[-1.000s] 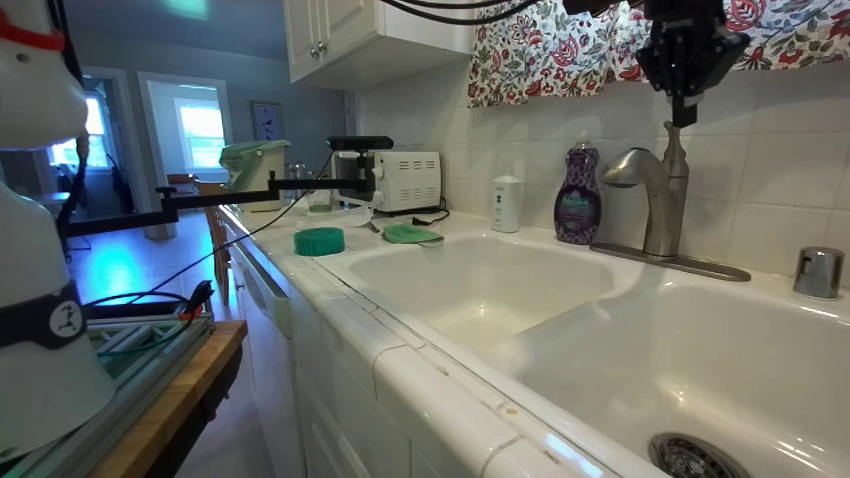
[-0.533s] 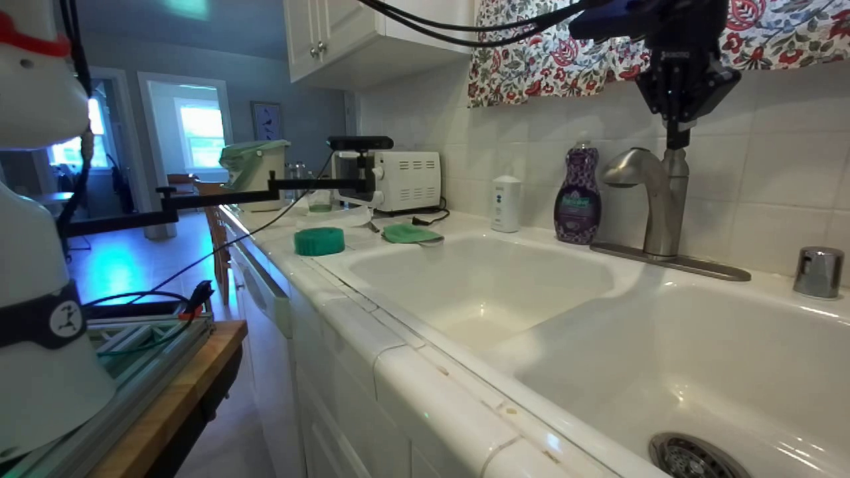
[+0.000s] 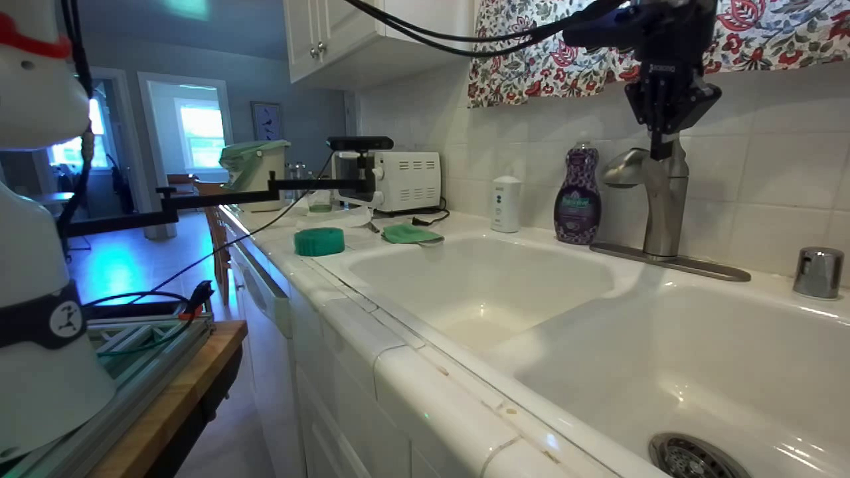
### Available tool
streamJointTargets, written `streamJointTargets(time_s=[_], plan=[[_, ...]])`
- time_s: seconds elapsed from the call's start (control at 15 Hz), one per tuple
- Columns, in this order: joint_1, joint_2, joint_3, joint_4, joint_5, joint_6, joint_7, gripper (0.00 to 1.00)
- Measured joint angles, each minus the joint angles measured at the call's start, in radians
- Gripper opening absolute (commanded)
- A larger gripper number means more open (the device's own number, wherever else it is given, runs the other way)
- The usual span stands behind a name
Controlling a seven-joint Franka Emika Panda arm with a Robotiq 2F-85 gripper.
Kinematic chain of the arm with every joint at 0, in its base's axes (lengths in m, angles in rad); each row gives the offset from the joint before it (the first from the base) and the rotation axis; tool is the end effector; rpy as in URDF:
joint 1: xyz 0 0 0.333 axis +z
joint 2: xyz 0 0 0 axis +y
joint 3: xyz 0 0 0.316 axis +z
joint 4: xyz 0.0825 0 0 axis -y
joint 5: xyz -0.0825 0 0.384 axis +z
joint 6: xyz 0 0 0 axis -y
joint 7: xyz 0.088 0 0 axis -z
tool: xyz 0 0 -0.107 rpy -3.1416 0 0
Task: Push the faucet to the left.
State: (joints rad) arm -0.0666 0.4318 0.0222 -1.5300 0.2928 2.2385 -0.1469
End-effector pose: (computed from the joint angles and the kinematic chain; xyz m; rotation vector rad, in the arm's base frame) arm 0.7076 -0.0253 0.4378 -2.8742 0.0733 -0.4336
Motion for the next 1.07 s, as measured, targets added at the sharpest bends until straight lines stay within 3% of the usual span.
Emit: streamJointTargets(time_s=[1.07], plan=[[0.013, 0.000, 0.046, 0.000, 0.000, -0.083, 0.007, 0.00]])
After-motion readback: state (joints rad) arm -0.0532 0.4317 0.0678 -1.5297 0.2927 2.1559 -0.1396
